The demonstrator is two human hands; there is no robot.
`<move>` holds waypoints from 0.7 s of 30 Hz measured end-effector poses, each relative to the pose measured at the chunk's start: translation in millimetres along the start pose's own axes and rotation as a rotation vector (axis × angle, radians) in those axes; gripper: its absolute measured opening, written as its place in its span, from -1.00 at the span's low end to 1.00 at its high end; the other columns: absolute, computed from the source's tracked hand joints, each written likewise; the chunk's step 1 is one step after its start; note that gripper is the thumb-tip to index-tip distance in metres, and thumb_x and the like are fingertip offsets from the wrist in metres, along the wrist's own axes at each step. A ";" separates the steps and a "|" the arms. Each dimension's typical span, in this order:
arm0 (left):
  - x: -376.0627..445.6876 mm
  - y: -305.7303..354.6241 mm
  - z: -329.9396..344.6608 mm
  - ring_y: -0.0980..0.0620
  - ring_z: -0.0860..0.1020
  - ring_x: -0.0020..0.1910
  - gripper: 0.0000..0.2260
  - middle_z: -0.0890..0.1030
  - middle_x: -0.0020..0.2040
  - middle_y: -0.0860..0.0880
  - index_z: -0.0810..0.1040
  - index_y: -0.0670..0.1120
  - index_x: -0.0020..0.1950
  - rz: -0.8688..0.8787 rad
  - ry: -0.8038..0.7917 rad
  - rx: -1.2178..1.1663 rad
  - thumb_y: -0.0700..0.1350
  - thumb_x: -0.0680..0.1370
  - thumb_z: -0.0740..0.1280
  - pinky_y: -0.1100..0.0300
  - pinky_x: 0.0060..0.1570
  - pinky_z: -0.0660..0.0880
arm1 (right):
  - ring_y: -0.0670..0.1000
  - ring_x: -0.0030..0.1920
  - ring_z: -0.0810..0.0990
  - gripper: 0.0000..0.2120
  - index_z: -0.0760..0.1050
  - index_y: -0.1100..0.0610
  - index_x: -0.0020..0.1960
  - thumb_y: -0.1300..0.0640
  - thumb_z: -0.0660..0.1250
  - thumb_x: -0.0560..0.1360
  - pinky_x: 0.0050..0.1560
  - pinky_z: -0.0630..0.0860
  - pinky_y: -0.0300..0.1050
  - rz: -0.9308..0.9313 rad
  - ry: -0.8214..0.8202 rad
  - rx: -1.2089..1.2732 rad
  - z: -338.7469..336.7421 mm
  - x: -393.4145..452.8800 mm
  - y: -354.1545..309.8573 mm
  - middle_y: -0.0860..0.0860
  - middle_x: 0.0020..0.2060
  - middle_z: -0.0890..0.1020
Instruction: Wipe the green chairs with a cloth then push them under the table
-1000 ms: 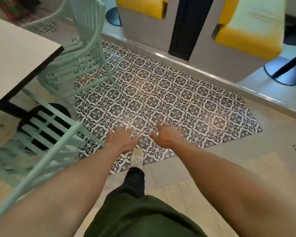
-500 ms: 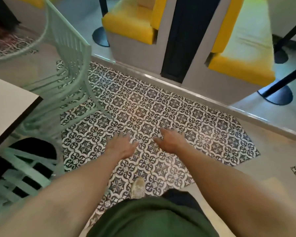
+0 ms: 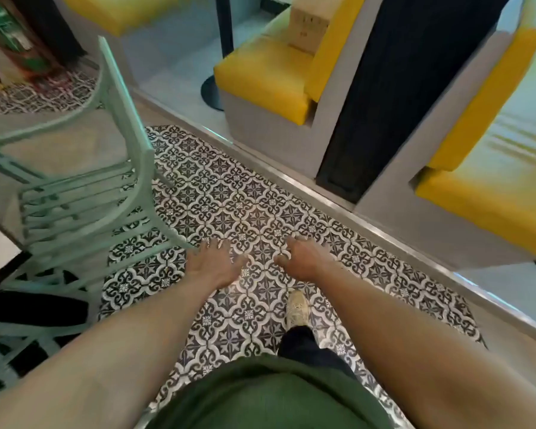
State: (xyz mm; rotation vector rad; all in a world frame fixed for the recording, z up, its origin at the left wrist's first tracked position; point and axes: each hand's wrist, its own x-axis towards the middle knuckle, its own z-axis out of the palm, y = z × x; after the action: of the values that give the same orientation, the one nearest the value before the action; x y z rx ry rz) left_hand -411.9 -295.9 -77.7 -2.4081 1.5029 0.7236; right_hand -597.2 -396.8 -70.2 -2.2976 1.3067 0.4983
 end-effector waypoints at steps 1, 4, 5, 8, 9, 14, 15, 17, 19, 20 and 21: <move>12.9 9.3 -12.3 -0.20 0.11 0.52 -0.35 0.17 0.55 -0.13 0.15 0.00 0.54 -0.034 0.001 -0.018 0.35 0.56 -0.03 -0.29 0.45 0.02 | 0.18 0.37 0.37 -0.36 0.21 0.01 0.44 -0.34 0.12 0.50 0.40 0.12 0.39 -0.028 -0.015 -0.016 -16.1 17.0 6.0 0.11 0.38 0.41; 52.3 33.0 -52.9 -0.18 0.09 0.53 -0.33 0.13 0.56 -0.13 0.10 0.01 0.56 -0.113 0.050 -0.073 0.36 0.56 -0.06 -0.29 0.44 0.05 | 0.17 0.39 0.35 -0.37 0.22 0.01 0.44 -0.32 0.15 0.50 0.41 0.06 0.40 -0.124 -0.003 -0.061 -67.5 69.5 17.5 0.11 0.39 0.41; 66.1 38.8 -66.4 -0.18 0.11 0.52 -0.32 0.15 0.56 -0.13 0.11 0.01 0.55 -0.129 0.081 -0.071 0.37 0.55 -0.07 -0.28 0.44 0.06 | 0.18 0.41 0.32 -0.36 0.20 0.01 0.45 -0.31 0.15 0.50 0.41 0.05 0.40 -0.160 0.007 -0.077 -84.8 87.1 18.8 0.12 0.41 0.38; 103.4 49.0 -100.8 -0.18 0.13 0.52 -0.31 0.19 0.54 -0.13 0.15 0.01 0.54 -0.186 0.171 -0.106 0.40 0.54 -0.08 -0.26 0.42 0.01 | 0.19 0.42 0.31 -0.35 0.20 0.03 0.46 -0.32 0.14 0.51 0.41 0.17 0.35 -0.248 0.015 -0.153 -131.1 136.4 13.8 0.14 0.44 0.34; 114.3 49.4 -109.9 -0.18 0.12 0.52 -0.30 0.19 0.55 -0.13 0.16 0.01 0.53 -0.210 0.202 -0.124 0.40 0.53 -0.07 -0.25 0.43 -0.01 | 0.19 0.42 0.32 -0.34 0.20 0.03 0.46 -0.33 0.13 0.51 0.40 0.18 0.34 -0.275 0.015 -0.187 -144.1 150.9 9.4 0.13 0.44 0.34; 168.9 22.2 -153.9 -0.20 0.05 0.54 -0.29 0.12 0.56 -0.15 0.13 0.00 0.54 -0.382 0.379 -0.170 0.39 0.52 -0.06 -0.22 0.43 -0.09 | 0.22 0.40 0.33 -0.34 0.20 0.07 0.46 -0.30 0.13 0.51 0.36 0.29 0.30 -0.464 -0.012 -0.300 -193.3 223.3 -32.1 0.17 0.41 0.37; 178.5 11.2 -161.8 -0.20 0.04 0.54 -0.29 0.11 0.56 -0.16 0.13 -0.01 0.54 -0.419 0.419 -0.171 0.38 0.52 -0.06 -0.21 0.42 -0.12 | 0.22 0.41 0.32 -0.33 0.18 0.07 0.47 -0.31 0.13 0.51 0.36 0.29 0.30 -0.498 -0.017 -0.324 -200.8 238.7 -45.6 0.17 0.42 0.36; 195.8 -14.3 -176.1 -0.20 0.02 0.54 -0.28 0.10 0.56 -0.18 0.13 -0.04 0.54 -0.488 0.513 -0.172 0.36 0.51 -0.04 -0.17 0.40 -0.20 | 0.23 0.42 0.30 -0.31 0.16 0.06 0.49 -0.31 0.13 0.51 0.37 0.27 0.31 -0.573 -0.017 -0.349 -214.5 269.2 -77.6 0.17 0.44 0.33; 212.4 -44.0 -191.0 -0.20 0.00 0.54 -0.26 0.09 0.56 -0.19 0.12 -0.07 0.55 -0.566 0.596 -0.194 0.34 0.48 -0.02 -0.15 0.40 -0.24 | 0.23 0.42 0.30 -0.32 0.17 0.07 0.49 -0.29 0.15 0.51 0.36 0.28 0.31 -0.669 -0.016 -0.370 -228.7 300.8 -116.1 0.17 0.43 0.33; 220.4 -59.8 -199.0 -0.20 -0.01 0.55 -0.23 0.07 0.57 -0.20 0.10 -0.08 0.55 -0.610 0.617 -0.221 0.34 0.46 0.00 -0.15 0.40 -0.24 | 0.23 0.42 0.30 -0.33 0.17 0.06 0.49 -0.28 0.16 0.51 0.36 0.29 0.31 -0.715 -0.019 -0.383 -235.8 315.9 -136.8 0.18 0.43 0.34; 227.9 -75.9 -207.2 -0.21 -0.02 0.55 -0.20 0.05 0.57 -0.20 0.07 -0.08 0.56 -0.660 0.619 -0.263 0.35 0.44 0.02 -0.16 0.41 -0.23 | 0.23 0.42 0.29 -0.33 0.16 0.05 0.49 -0.27 0.17 0.51 0.36 0.28 0.31 -0.757 -0.025 -0.398 -242.3 330.3 -158.5 0.18 0.44 0.33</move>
State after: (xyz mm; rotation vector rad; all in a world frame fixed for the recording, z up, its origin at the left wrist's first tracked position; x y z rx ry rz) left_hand -202.0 -527.2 -22.1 -3.2440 0.6486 0.0202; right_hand -277.3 -690.8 -5.3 -2.8490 0.2566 0.5380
